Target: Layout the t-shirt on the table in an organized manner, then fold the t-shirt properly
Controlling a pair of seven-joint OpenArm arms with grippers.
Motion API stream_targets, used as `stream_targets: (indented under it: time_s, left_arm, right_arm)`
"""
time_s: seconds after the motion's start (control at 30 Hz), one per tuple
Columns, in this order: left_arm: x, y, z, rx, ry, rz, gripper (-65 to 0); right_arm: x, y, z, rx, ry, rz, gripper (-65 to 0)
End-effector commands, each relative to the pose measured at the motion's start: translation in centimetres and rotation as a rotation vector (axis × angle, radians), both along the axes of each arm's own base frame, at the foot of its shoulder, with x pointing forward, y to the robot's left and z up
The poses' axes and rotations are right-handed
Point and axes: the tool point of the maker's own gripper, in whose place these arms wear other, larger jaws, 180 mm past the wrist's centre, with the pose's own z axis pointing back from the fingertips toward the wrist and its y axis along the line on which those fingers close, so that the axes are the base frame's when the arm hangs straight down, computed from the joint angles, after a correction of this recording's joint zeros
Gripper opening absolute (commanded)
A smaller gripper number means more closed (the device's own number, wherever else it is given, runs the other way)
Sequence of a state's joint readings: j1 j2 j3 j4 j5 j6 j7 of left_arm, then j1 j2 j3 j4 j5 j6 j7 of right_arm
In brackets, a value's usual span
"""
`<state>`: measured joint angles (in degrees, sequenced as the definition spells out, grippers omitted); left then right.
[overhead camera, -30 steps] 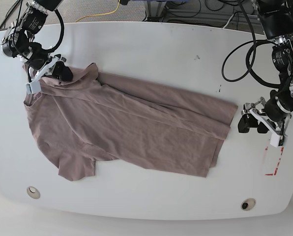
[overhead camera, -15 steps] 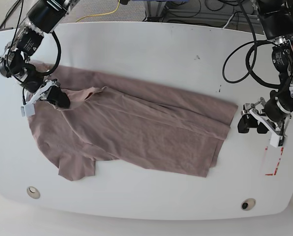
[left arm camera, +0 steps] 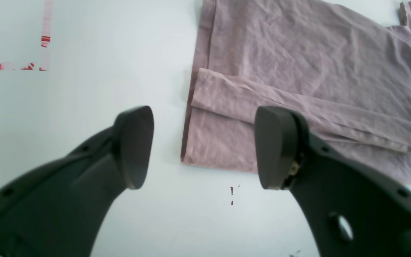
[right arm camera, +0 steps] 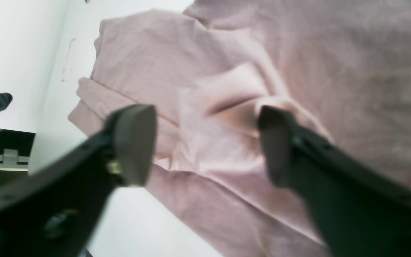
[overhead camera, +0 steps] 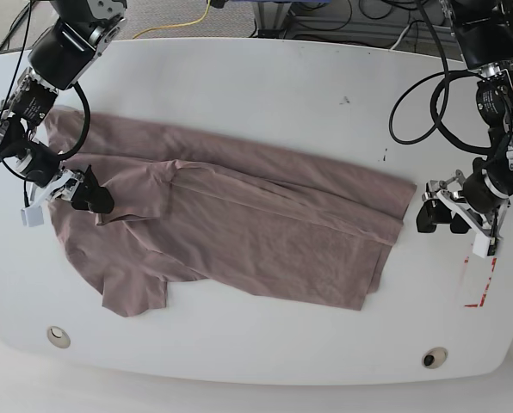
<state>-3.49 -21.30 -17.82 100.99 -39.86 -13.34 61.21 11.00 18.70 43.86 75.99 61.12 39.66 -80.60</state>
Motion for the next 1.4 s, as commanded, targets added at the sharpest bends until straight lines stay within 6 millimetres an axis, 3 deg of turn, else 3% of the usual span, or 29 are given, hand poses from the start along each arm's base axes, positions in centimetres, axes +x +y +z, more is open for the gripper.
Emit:
stream_targets:
  time_s: [0.0,0.13,0.47,0.7,1.07,1.37]
  left_arm:
    - [0.7,0.2,1.7,0.009,-0.056,-0.004,-23.5]
    - [0.7,0.1,1.7,0.009,-0.055,-0.006,-23.5]
    - [0.8,-0.4,3.0,0.022,-0.095,-0.021,-23.5]
    - [0.9,-0.7,3.3,0.017,-0.108,-0.023,-23.5]
    - [1.0,-1.5,3.0,-0.017,-0.111,-0.022,-23.5]
    - [1.0,-1.6,3.0,-0.019,-0.111,-0.023,-23.5]
  right_arm:
    - [0.9,-2.0,2.7,-0.042,-0.074,-0.015,0.0]
    - [0.2,-3.4,2.9,-0.081,-0.058,-0.022,0.0]
    - [-6.8,-8.6,0.6,-0.205,0.093,-0.088,0.0]
    - [-10.1,-10.1,0.2,-0.327,0.146,-0.093,0.0]
    - [-12.2,-11.7,-2.9,-0.499,0.265,-0.136,0.0]
    - [-11.3,-10.9,-5.3,-0.593,0.305,-0.111,0.0]
